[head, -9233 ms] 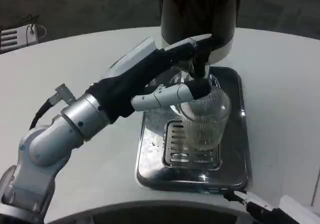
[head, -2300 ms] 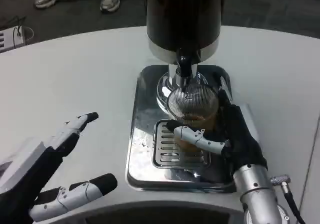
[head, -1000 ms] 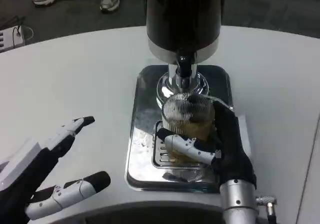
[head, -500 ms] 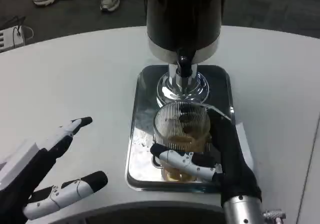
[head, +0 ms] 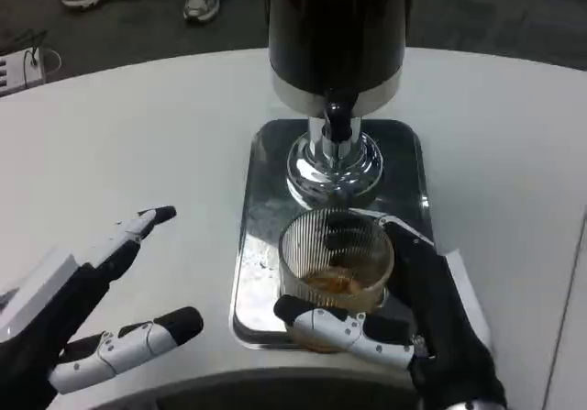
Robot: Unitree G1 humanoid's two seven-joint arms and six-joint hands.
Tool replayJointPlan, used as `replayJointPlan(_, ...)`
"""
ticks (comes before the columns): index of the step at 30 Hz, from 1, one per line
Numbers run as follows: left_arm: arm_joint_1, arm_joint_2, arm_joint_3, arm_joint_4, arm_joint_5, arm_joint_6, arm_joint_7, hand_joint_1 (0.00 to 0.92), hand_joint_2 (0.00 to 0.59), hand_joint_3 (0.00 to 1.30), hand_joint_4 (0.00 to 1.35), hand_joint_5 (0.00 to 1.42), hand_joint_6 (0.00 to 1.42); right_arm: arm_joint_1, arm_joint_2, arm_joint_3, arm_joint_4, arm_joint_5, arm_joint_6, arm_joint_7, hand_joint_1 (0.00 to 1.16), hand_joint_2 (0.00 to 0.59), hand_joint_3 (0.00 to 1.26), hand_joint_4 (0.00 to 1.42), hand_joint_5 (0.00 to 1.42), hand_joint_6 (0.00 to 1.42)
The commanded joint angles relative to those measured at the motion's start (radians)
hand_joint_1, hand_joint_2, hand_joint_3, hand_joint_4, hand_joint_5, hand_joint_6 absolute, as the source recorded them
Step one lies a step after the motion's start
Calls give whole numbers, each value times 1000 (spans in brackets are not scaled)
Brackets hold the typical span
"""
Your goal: Grasp the cup under the faucet to collect the drink, then remove the cup.
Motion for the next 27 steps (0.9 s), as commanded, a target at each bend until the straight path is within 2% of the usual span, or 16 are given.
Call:
replayJointPlan(1,3,6,-13,-9,3,-27,7,0,70,76,0,0,124,70,-10,18,-145,3,25,56,1011,202,1175,1396,1424,1358)
replayJointPlan(5,14,9,-21,-36,12,-37,0,0,70,76,0,0,124,130,-57,3,-252,11,48,122,1009,201,1170,1396,1424,1361)
replayJointPlan(9,38,10,-32,-74,17,-44,-11,0,70,76,0,0,124,161,-88,-17,-323,19,62,171,1005,200,1171,1396,1424,1363)
replayJointPlan(13,72,9,-45,-124,27,-51,-15,0,70,76,0,0,124,180,-129,-66,-397,45,81,230,1003,200,1171,1396,1424,1365)
replayJointPlan(20,154,0,-52,-222,55,-75,-12,0,69,72,0,0,117,186,-190,-153,-462,105,104,311,1006,201,1171,1396,1424,1368)
replayJointPlan(27,262,-48,-54,-358,172,-64,4,0,59,26,0,0,82,205,-242,-226,-510,154,101,368,1003,200,1171,1396,1424,1368)
